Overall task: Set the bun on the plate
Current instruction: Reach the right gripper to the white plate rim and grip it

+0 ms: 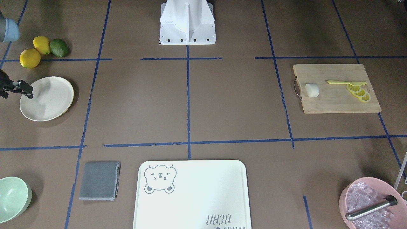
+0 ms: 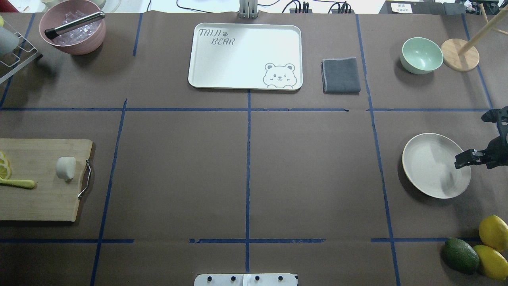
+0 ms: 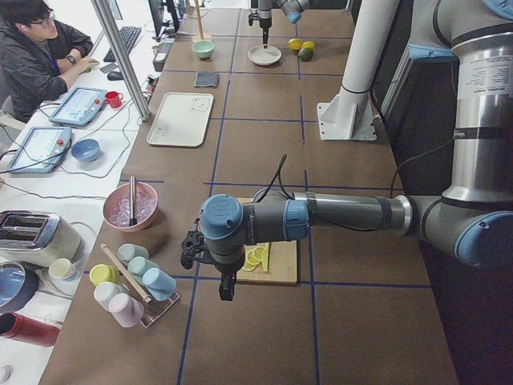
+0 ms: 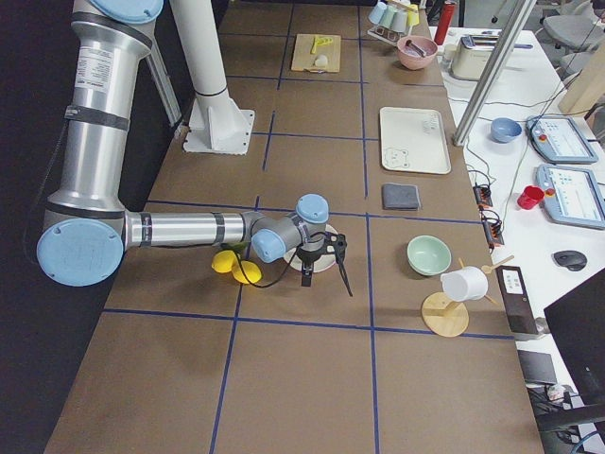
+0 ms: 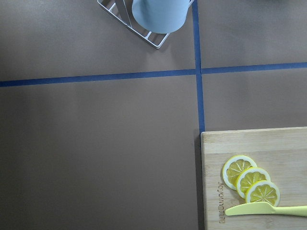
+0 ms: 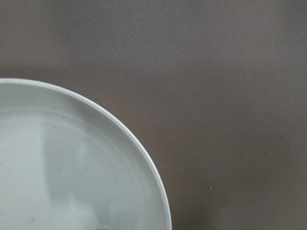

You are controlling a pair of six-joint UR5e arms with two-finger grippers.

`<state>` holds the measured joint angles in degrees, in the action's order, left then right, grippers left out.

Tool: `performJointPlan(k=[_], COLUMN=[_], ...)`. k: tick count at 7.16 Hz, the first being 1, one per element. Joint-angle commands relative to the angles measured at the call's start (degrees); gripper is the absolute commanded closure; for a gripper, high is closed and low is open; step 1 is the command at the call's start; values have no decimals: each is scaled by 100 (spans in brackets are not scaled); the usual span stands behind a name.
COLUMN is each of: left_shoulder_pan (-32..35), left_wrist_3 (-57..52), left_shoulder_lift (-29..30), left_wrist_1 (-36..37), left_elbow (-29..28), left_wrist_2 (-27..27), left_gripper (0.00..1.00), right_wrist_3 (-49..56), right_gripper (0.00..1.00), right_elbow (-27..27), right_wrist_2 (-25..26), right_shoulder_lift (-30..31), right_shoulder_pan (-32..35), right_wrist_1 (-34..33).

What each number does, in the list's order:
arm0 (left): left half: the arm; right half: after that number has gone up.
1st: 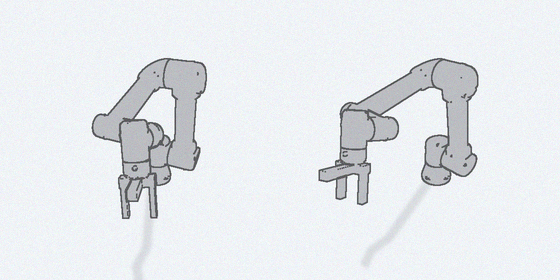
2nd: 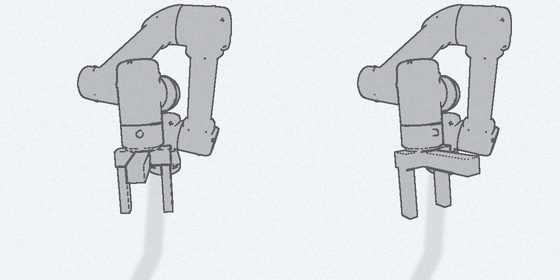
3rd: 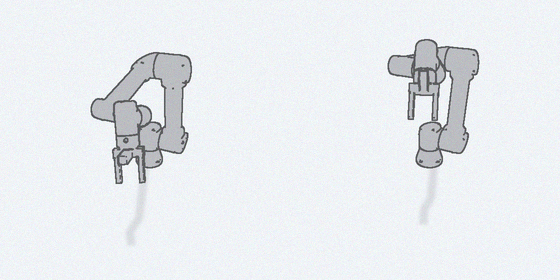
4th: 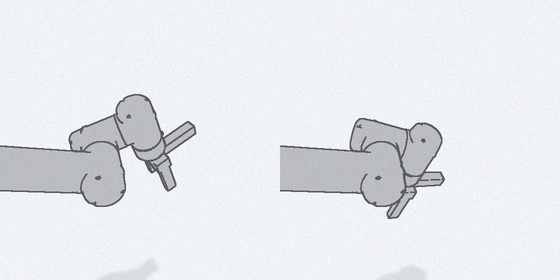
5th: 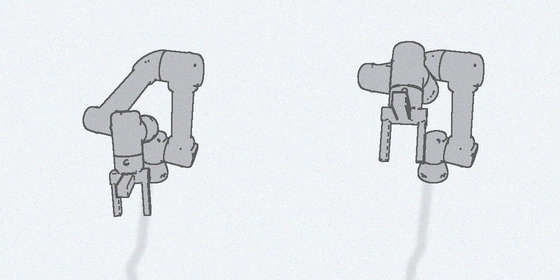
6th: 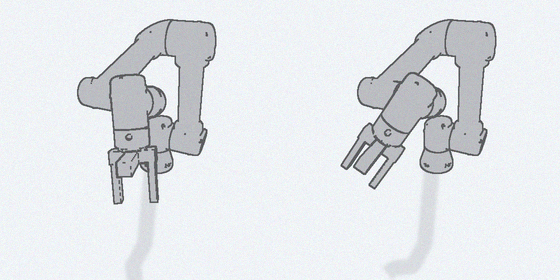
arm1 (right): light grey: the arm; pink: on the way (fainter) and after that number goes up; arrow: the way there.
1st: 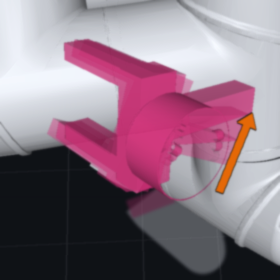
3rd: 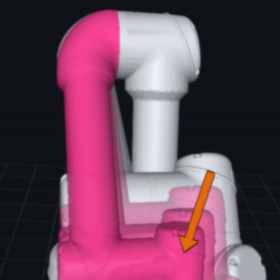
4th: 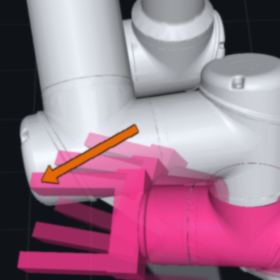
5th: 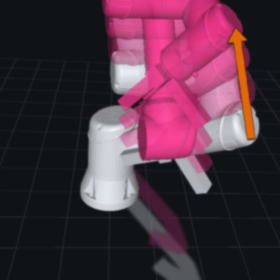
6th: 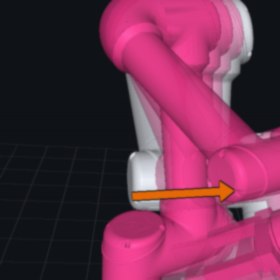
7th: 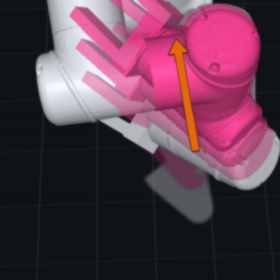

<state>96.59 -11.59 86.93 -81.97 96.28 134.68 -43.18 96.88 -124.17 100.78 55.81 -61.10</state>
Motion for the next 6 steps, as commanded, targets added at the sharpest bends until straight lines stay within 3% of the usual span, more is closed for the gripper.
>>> performJointPlan(k=[1, 3, 4, 6], left_shoulder_pan=[0, 0, 0, 0], left_wrist_3=[-10, -1, -1, 7], left_shoulder_lift=[0, 8, 8, 26], left_wrist_1=[-3, -3, -12, -12], left_elbow=[4, 4, 4, 30], left_wrist_2=[-3, -3, -3, 6], left_gripper=[0, 0, 0, 0], right_wrist_3=[2, -15, -15, -15], right_gripper=[11, 42, 53, 93], right_elbow=[-28, -29, -29, -20], right_wrist_2=[-11, -28, -54, -63], right_shoulder_lift=[-15, -23, -93, -111], right_shoulder_pan=[-44, -61, -79, -132], right_wrist_1=[2, -7, -16, -7])
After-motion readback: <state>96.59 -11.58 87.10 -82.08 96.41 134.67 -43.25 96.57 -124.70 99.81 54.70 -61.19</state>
